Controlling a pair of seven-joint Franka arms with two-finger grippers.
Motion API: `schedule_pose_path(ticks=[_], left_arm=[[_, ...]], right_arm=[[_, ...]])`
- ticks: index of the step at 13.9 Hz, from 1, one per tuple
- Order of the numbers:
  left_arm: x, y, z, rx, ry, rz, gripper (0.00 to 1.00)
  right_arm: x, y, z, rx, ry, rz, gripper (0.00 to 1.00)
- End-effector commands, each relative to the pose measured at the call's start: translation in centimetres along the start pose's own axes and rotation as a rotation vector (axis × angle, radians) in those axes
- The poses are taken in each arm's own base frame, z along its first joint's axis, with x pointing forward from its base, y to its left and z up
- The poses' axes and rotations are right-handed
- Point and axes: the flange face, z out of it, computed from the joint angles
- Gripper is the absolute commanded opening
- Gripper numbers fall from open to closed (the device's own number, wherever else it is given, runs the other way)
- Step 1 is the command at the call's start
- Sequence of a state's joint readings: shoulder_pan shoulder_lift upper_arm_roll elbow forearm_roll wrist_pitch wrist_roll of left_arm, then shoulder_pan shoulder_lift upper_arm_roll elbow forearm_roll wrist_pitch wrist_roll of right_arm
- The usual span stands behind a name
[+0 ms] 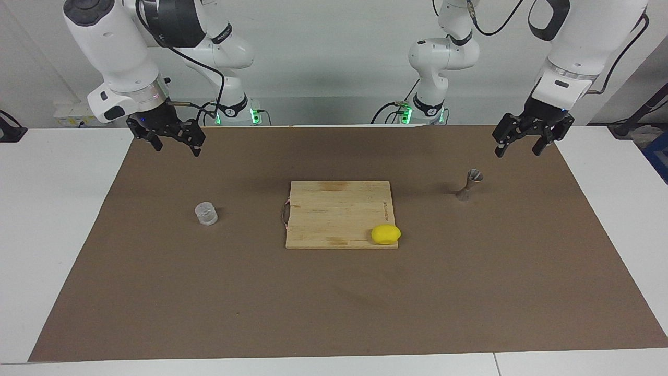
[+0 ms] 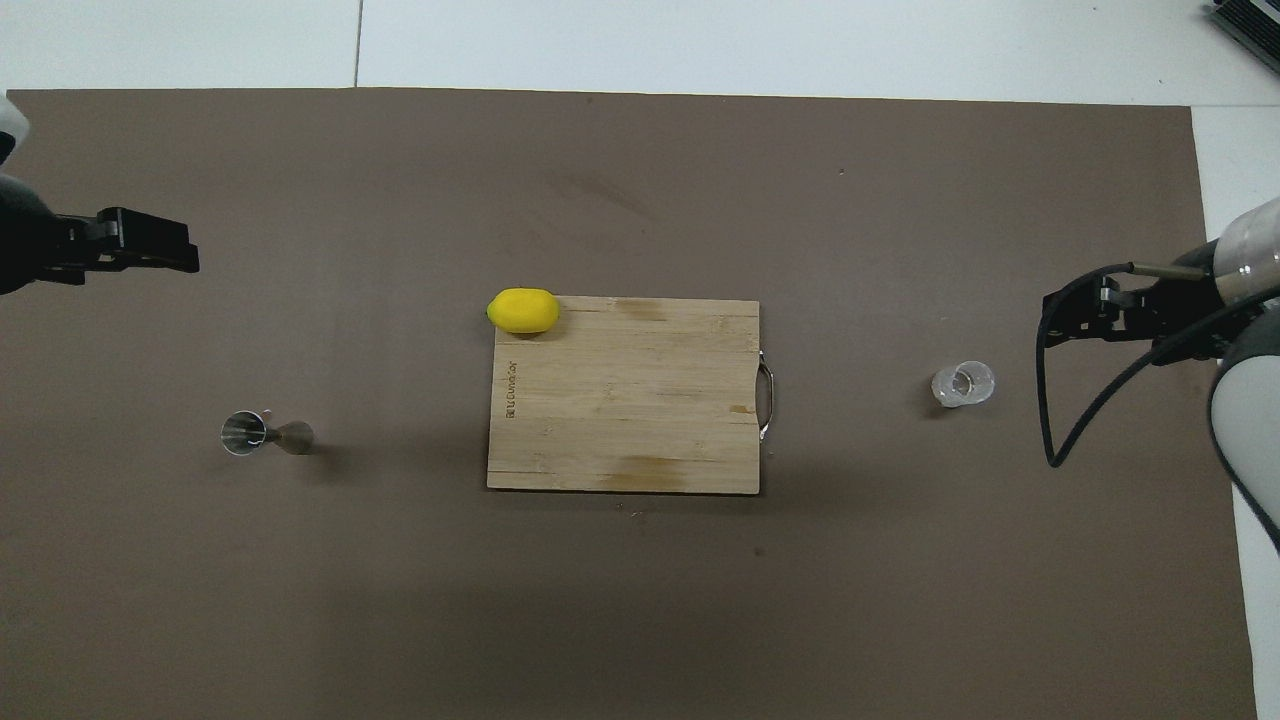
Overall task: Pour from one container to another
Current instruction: 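Move the left gripper forward toward the small metal cup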
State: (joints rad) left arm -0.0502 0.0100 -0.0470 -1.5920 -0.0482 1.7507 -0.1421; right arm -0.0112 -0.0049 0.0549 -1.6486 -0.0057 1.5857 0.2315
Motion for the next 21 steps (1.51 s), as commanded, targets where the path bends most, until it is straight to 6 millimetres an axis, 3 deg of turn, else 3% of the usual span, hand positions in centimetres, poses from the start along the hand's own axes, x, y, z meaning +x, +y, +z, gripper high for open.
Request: schedule_pose_path(ticks=[1, 8, 10, 11, 16, 18, 21], left_arm=[[-0.2, 0.8, 0.2, -0.021, 0.016, -0.095, 1.00], [-0.9, 3.2, 0.2, -0.028, 0.023, -0.070, 1.00], [-1.7, 6.3, 0.4, -0.034, 0.018, -0.014, 1.00], [-1.8, 6.2, 0.8, -0.032, 0.012, -0.011, 1.00], [-4.0, 10.4, 0.9, -0.034, -0.027, 0.077, 1.00], [-4.6, 10.7, 1.5, -0.029, -0.040, 0.088, 1.00], [-4.0, 8.0, 1.6, -0.032, -0.034, 0.077, 1.00]], right_arm=[[-0.5, 0.4, -0.1, -0.005, -0.004, -0.010, 1.00], [-0.5, 0.4, -0.1, -0.005, -0.004, -0.010, 1.00], [-0.5, 0.4, -0.1, -0.005, -0.004, -0.010, 1.00], [-0.5, 0.4, -0.1, -0.005, -0.004, -0.010, 1.00], [-0.5, 0.4, -0.1, -0.005, -0.004, -0.010, 1.00], [-0.5, 0.4, -0.1, -0.005, -0.004, -0.010, 1.00], [-0.5, 0.4, -0.1, -0.005, -0.004, -0.010, 1.00]])
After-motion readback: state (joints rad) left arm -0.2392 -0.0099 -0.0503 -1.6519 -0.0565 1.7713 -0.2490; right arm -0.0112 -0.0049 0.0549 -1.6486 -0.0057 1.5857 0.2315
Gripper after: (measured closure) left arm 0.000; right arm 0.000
